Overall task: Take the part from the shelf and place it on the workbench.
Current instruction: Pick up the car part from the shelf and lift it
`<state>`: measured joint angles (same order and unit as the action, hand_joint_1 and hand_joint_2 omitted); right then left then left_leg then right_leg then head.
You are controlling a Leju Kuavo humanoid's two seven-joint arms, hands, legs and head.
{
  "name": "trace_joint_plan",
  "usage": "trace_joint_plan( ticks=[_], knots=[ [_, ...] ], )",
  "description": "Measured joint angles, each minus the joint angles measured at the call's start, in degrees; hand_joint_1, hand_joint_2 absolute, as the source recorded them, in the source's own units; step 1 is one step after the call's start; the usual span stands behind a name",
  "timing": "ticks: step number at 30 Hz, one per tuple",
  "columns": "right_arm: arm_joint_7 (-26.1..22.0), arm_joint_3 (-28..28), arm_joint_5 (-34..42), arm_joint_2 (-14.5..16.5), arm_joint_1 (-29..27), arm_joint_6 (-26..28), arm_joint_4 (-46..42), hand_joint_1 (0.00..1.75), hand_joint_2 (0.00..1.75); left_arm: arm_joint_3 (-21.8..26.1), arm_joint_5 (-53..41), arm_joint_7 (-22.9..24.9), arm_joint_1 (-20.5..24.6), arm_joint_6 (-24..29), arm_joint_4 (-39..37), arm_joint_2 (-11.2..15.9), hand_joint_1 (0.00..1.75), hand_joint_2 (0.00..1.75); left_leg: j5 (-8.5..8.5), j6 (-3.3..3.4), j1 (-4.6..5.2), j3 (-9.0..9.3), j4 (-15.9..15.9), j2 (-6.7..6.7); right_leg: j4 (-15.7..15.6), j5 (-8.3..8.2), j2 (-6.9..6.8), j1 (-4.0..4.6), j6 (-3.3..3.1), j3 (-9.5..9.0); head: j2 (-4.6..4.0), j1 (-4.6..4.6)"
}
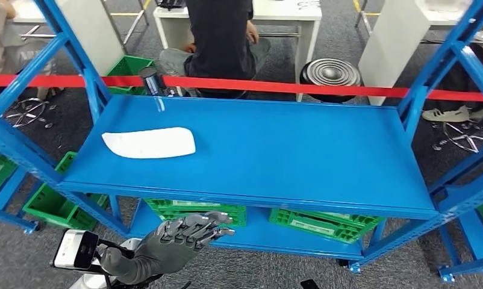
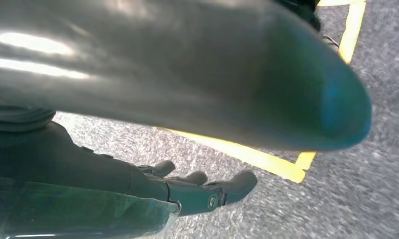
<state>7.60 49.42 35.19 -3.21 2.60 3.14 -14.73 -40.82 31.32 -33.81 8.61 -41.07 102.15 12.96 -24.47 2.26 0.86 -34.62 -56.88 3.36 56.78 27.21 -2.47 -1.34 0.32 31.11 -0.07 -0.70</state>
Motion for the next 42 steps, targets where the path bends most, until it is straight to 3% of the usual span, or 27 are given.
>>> trace_joint_plan(
  ticks=[2, 4, 7, 9, 10, 12, 13, 15, 17, 18, 20, 22, 24, 25, 26, 28, 30, 33, 35, 37, 39, 40, 41, 42],
  knots=[
    [-0.15, 0.03, 0.15, 0.2, -0.12, 0.03, 0.0, 0.0, 0.0, 0.02, 0.02, 0.15, 0.08, 0.04, 0.07, 0.01, 0.0, 0.0, 0.18, 0.64, 0.14, 0.43, 0.62, -0.74, -0.2, 0.26, -1.0, 0.04, 0.56, -0.28, 0.0, -0.04],
    [-0.36, 0.09, 0.24, 0.25, -0.21, 0.12, 0.0, 0.0, 0.0, 0.01, 0.02, 0.28, 0.07, 0.09, 0.13, -0.04, 0.0, 0.0, 1.18, 1.48, -0.05, 1.46, 1.99, -1.88, 1.47, 1.41, -0.51, 0.22, 0.56, 0.12, 0.0, 0.05],
    [-0.51, 0.28, 0.27, 0.06, -0.4, 0.24, 0.05, 0.0, 0.0, -0.07, -0.03, 0.44, 0.04, 0.19, 0.09, -0.31, 0.0, 0.0, 1.93, 2.11, -0.19, 1.97, 2.77, -3.56, 11.26, 5.61, 1.81, 0.12, -0.07, 4.78, 0.0, 0.32],
    [-0.51, 0.38, 0.28, -0.12, -0.67, 0.28, 0.14, 0.0, 0.0, -0.14, -0.04, 0.51, -0.12, 0.22, -0.01, -0.37, 0.0, 0.0, 1.86, 2.0, -0.12, 1.83, 2.57, -4.99, 15.77, 6.71, 2.18, -0.05, 0.49, 7.5, 0.0, 0.38],
    [-0.51, 0.39, 0.28, -0.18, -0.76, 0.29, 0.18, 0.0, 0.0, -0.17, -0.04, 0.52, -0.17, 0.22, -0.04, -0.37, 0.0, 0.0, 1.75, 1.86, -0.12, 1.77, 2.36, -5.74, 14.92, 5.91, 2.25, -0.16, 1.1, 7.39, 0.0, 0.39],
    [-0.51, 0.39, 0.28, -0.29, -0.79, 0.29, 0.25, 0.0, 0.0, -0.22, -0.04, 0.52, -0.23, 0.22, -0.08, -0.37, 0.0, 0.0, 1.3, 1.26, -0.22, 1.57, 1.47, -7.14, 7.6, 2.47, 2.99, -0.57, 2.34, 4.31, 0.0, 0.41],
    [-0.51, 0.4, 0.28, -0.3, -0.78, 0.29, 0.26, 0.0, 0.0, -0.25, -0.03, 0.53, -0.25, 0.23, -0.08, -0.37, 0.0, 0.0, 0.95, 0.84, -0.15, 1.3, 0.82, -7.78, 4.11, 1.05, 3.57, -0.67, 2.52, 2.78, 0.0, 0.44],
    [-0.52, 0.41, 0.42, -0.26, -0.69, 0.45, 0.28, 0.0, 0.0, -0.3, -0.02, 0.58, -0.32, 0.32, -0.06, -0.37, 0.0, 0.0, 0.4, 0.15, -0.03, 0.67, -0.21, -8.61, 1.26, -0.09, 4.28, -0.6, 1.83, 1.45, 0.0, 0.42],
    [-0.51, 0.42, 0.74, -0.09, -0.62, 1.02, 0.3, 0.0, 0.0, -0.31, 0.02, 0.69, -0.57, 0.49, -0.05, -0.36, 0.0, 0.0, 0.3, -0.25, -0.14, 0.26, -0.51, -9.14, 1.47, -0.24, 3.74, -0.53, 0.9, 1.47, 0.0, 0.34],
    [-0.5, 0.4, 0.92, 0.0, -0.62, 1.44, 0.32, 0.0, 0.0, -0.28, 0.08, 0.77, -0.72, 0.61, -0.05, -0.33, 0.0, 0.0, 0.13, -0.46, -0.22, 0.07, -0.8, -8.88, 1.42, -0.33, 3.45, -0.64, 0.64, 1.46, 0.0, 0.33],
    [-0.57, 0.39, 1.22, 0.19, -0.81, 2.22, 0.36, 0.0, 0.0, -0.17, 0.29, 1.14, -0.9, 0.98, -0.03, -0.3, 0.0, 0.0, -1.81, -1.18, -0.43, -1.28, -3.83, -6.93, 1.3, -0.36, 2.82, -0.98, 0.16, 1.3, 0.0, 0.06],
    [-0.65, 0.38, 1.64, 0.29, -1.28, 2.84, 0.39, 0.0, 0.0, -0.05, 0.71, 2.03, -1.01, 1.66, -0.04, -0.31, 0.0, 0.0, -5.55, -2.06, -0.91, -4.78, -11.13, -4.5, 1.3, -0.21, 2.18, -0.85, -0.11, 1.23, 0.0, -0.2],
    [-0.77, 0.38, 2.24, 0.28, -1.77, 3.12, 0.44, 0.0, 0.0, 0.02, 1.38, 3.83, -1.16, 2.87, -0.25, -0.35, 0.0, 0.87, -7.42, -2.57, -1.46, -7.86, -16.97, -3.64, 1.31, -0.11, 1.54, -0.79, -0.18, 1.26, 0.0, -0.2],
    [-0.9, 0.37, 2.56, 0.24, -1.9, 3.08, 0.48, 0.0, 0.0, 0.02, 1.7, 4.93, -1.2, 3.79, -0.45, -0.39, 0.0, 1.31, -6.75, -2.64, -1.65, -7.92, -16.9, -3.5, 1.31, -0.05, 1.33, -0.79, -0.16, 1.24, 0.0, -0.2],
    [-1.09, 0.37, 2.84, 0.2, -1.96, 2.99, 0.5, 0.0, 0.0, 0.03, 1.75, 5.9, -1.23, 4.9, -0.68, -0.47, 0.0, 1.75, -5.17, -2.57, -1.78, -6.75, -14.5, -3.42, 1.31, 0.0, 1.23, -0.79, -0.13, 1.17, 0.0, -0.2],
    [-1.48, 0.37, 3.26, 0.2, -1.95, 2.69, 0.52, 0.0, 0.0, 0.12, 1.2, 7.13, -1.21, 7.17, -1.16, -0.73, 0.0, 1.75, -1.62, -2.05, -1.74, -2.45, -6.29, -3.05, 1.29, 0.14, 1.18, -0.72, 0.07, 0.94, 0.0, -0.18],
    [-1.66, 0.37, 3.44, 0.21, -1.95, 2.45, 0.54, 0.0, 0.0, 0.19, 0.33, 7.49, -1.15, 8.57, -1.62, -1.03, 0.0, 1.75, -0.3, -1.42, -1.29, 0.1, -1.35, -2.71, 1.22, 0.26, 1.15, -0.57, 0.52, 0.84, 0.0, -0.18],
    [-1.63, 0.37, 3.83, 0.22, -2.07, 2.52, 0.58, 0.0, 0.0, 0.3, -1.33, 7.51, -1.19, 10.89, -2.27, -1.36, 0.0, 1.75, -0.24, -0.51, -0.92, 0.62, -0.27, -3.01, 0.79, 0.36, 0.92, -0.65, 1.63, 0.53, 0.0, -0.15],
    [-1.55, 0.38, 4.27, 0.0, -2.23, 2.64, 0.59, 0.0, 0.0, 0.6, -4.27, 7.0, -1.26, 13.87, -2.57, -1.67, 0.0, 1.75, 0.4, 0.3, -1.0, 1.6, 1.17, -3.34, 2.75, 1.55, 1.18, -0.57, 1.69, 1.31, 0.0, -0.01],
    [-1.4, 0.38, 4.91, -0.49, -2.54, 2.68, 0.59, 0.0, 0.0, 0.93, -10.56, 5.87, -1.47, 18.83, -2.85, -2.02, 0.0, 1.75, 0.68, 0.86, -0.82, 2.09, 1.83, -3.61, 9.39, 4.41, 1.81, -0.43, 1.08, 4.66, 0.0, 0.15],
    [-1.27, 0.37, 5.8, -1.09, -3.07, 2.96, 0.59, 0.0, 0.0, 1.09, -20.52, 4.95, -1.86, 26.64, -3.19, -2.23, 0.0, 1.75, 0.57, 1.13, -0.45, 2.12, 1.79, -4.1, 15.98, 6.37, 2.15, -0.41, 1.04, 8.34, 0.0, 0.21],
    [-1.23, 0.36, 6.28, -1.39, -3.41, 3.22, 0.59, 0.0, 0.0, 1.1, -26.1, 4.88, -2.04, 31.32, -3.4, -2.3, 0.0, 1.75, 0.49, 1.18, -0.29, 2.17, 1.73, -4.41, 16.64, 6.1, 2.21, -0.42, 1.37, 8.99, 0.0, 0.21],
    [-1.2, 0.34, 6.71, -1.67, -3.71, 3.56, 0.59, 0.0, 0.0, 1.08, -31.41, 5.11, -2.14, 35.99, -3.62, -2.36, 0.0, 1.75, 0.38, 1.18, -0.21, 2.21, 1.62, -4.72, 14.8, 4.86, 2.22, -0.42, 1.85, 8.42, 0.0, 0.22],
    [-1.18, 0.33, 7.09, -1.89, -3.94, 3.95, 0.58, 0.0, 0.0, 1.05, -36.46, 5.69, -2.19, 40.53, -3.87, -2.4, 0.0, 1.75, 0.2, 1.1, -0.17, 2.24, 1.39, -4.96, 10.95, 3.02, 2.23, -0.43, 2.33, 6.83, 0.0, 0.23]
  ],
)
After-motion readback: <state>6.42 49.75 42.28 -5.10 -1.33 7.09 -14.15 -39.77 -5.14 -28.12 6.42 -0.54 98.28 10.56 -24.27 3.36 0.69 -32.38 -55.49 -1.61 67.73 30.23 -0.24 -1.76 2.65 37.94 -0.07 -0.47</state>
